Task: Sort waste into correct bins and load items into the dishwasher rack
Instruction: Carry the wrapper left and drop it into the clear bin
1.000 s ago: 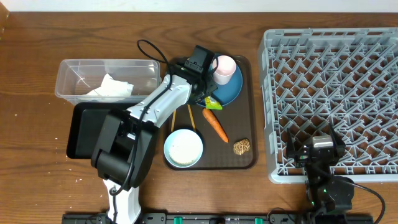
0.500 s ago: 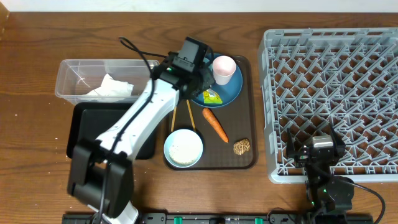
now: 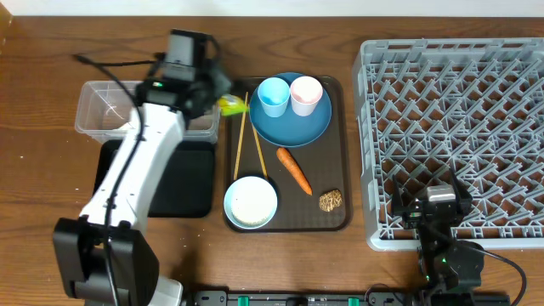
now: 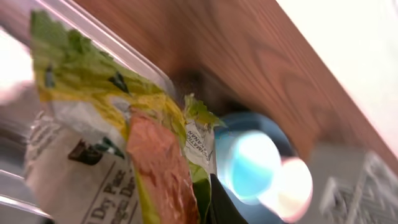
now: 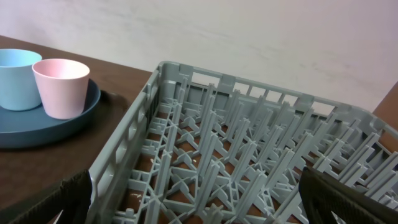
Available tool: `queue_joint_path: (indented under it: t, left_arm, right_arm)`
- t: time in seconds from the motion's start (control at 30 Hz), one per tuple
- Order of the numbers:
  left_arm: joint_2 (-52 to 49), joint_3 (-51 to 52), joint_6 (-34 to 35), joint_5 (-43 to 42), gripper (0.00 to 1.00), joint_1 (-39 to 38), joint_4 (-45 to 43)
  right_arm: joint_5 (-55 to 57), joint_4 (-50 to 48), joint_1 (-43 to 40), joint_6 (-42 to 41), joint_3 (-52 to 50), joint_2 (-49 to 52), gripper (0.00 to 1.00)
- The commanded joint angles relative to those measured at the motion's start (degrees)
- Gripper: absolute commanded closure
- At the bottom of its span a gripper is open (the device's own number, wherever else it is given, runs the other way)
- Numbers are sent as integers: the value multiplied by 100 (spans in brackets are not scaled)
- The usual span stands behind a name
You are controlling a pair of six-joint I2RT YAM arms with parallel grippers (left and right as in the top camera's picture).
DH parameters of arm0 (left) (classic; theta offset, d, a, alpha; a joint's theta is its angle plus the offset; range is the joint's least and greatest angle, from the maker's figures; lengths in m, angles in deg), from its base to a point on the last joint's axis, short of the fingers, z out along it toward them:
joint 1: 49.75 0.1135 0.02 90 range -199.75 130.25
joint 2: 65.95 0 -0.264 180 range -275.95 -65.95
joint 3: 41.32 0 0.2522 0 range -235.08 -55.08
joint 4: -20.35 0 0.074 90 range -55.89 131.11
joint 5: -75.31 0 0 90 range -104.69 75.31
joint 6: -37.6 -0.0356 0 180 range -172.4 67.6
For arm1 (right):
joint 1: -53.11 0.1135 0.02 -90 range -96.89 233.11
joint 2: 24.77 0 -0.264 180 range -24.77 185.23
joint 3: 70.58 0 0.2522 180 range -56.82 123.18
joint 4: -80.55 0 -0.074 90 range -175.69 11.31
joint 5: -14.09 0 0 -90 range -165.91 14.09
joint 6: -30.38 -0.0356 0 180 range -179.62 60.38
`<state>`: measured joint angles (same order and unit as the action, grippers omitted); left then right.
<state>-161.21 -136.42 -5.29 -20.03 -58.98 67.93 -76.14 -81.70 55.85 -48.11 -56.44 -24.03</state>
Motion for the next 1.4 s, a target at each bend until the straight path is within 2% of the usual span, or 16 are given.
queue_joint_path:
  t: [0.0,0.37,0.6,0.9,0.93,1.03,1.13,1.27,1.37]
  left_arm:
    - [-24,13,-118,468,94,396,26]
    - [-610,13,-116,778,94,1191,15]
    - [-1185,13,-74,780,94,1421,-466]
    - [-1438,13,-76,975,92,1561,-546]
    - [-1475,13,-74,994,87,1561,-551]
    - [-1567,13,-74,994,84,1561,-575]
    - [-1589,13,-76,992,70,1561,-570]
    - [-1574,11,-81,992,60,1561,-616]
    - [-1445,7,-315,988,41,1561,-632]
  right_arm:
    - [-22,22,-44,35,-7,-9,1]
    - [-22,22,-44,35,-7,-9,1]
    - [-22,22,-44,35,-7,-9,1]
    - [-22,22,-44,35,-7,-9,1]
    - [-22,22,-44,35,-7,-9,1]
    - [-22,22,-44,35,-7,-9,1]
    - [-22,22,-44,35,-7,-9,1]
    - [-22,22,-44,35,-7,-9,1]
    - [-22,22,-42,35,-7,-9,1]
